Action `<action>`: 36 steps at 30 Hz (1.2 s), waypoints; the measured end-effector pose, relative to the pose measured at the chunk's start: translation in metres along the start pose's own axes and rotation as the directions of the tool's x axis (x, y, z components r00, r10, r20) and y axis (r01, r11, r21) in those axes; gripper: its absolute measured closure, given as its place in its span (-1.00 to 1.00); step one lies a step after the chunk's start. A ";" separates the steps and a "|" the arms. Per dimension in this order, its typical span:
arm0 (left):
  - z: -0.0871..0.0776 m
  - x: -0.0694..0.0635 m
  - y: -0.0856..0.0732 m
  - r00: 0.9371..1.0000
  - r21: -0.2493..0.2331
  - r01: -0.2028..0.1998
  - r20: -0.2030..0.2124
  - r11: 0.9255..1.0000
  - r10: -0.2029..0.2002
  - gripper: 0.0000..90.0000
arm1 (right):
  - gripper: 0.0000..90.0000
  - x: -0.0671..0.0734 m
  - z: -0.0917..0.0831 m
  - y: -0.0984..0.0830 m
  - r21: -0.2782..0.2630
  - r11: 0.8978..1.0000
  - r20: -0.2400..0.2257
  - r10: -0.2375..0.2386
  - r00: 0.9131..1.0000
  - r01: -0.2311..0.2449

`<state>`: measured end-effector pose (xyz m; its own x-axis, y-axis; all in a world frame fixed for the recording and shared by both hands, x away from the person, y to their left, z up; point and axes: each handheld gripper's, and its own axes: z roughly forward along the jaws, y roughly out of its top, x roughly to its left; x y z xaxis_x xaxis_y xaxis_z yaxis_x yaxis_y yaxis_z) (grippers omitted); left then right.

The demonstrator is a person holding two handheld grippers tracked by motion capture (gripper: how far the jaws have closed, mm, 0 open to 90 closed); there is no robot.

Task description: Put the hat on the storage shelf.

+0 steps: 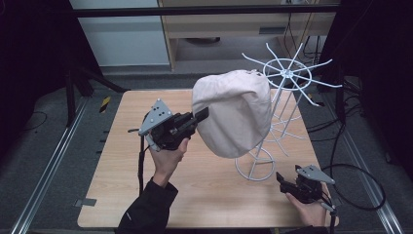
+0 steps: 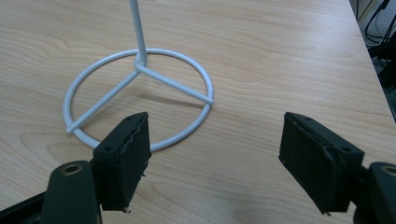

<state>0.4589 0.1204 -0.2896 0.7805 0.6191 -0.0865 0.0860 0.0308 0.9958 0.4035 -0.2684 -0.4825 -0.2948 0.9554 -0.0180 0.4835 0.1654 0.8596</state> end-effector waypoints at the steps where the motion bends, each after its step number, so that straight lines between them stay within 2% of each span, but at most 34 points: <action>1: 0.000 0.000 0.000 1.000 0.000 0.000 0.000 1.000 0.000 0.89 | -0.45 0.000 0.000 0.000 0.000 1.000 0.000 -0.001 1.000 0.001; 4: 0.002 -0.001 -0.005 1.000 0.024 -0.009 0.002 1.000 0.009 0.88 | -0.45 0.000 0.000 0.000 0.000 1.000 0.002 -0.003 1.000 0.003; 14: 0.007 -0.003 -0.014 1.000 0.048 -0.013 0.003 0.999 0.013 0.88 | -0.45 0.000 0.000 0.000 0.003 1.000 0.000 0.001 1.000 -0.001; 23: 0.010 -0.003 -0.019 1.000 0.073 -0.017 -0.012 0.997 0.018 0.74 | -0.45 0.001 0.001 0.000 0.006 1.000 -0.001 -0.002 1.000 0.002; 27: 0.009 -0.002 -0.020 1.000 0.075 -0.011 -0.017 0.997 0.013 0.62 | -0.45 0.000 0.001 0.000 0.007 1.000 -0.001 -0.001 1.000 0.001; 31: 0.005 -0.001 -0.021 0.999 0.077 -0.016 -0.032 0.997 0.018 0.40 | -0.45 0.001 0.002 0.000 0.007 1.000 -0.002 -0.001 1.000 0.001; 36: -0.010 0.000 -0.018 0.998 0.073 -0.033 -0.053 0.997 0.037 0.18 | -0.46 0.001 0.002 0.000 0.010 1.000 0.000 0.000 1.000 0.000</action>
<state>0.4512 0.1283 -0.3076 0.7492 0.6606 -0.0484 0.1058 -0.0472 0.9933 0.4048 -0.2674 -0.4838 -0.2945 0.9555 -0.0181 0.4920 0.1678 0.8543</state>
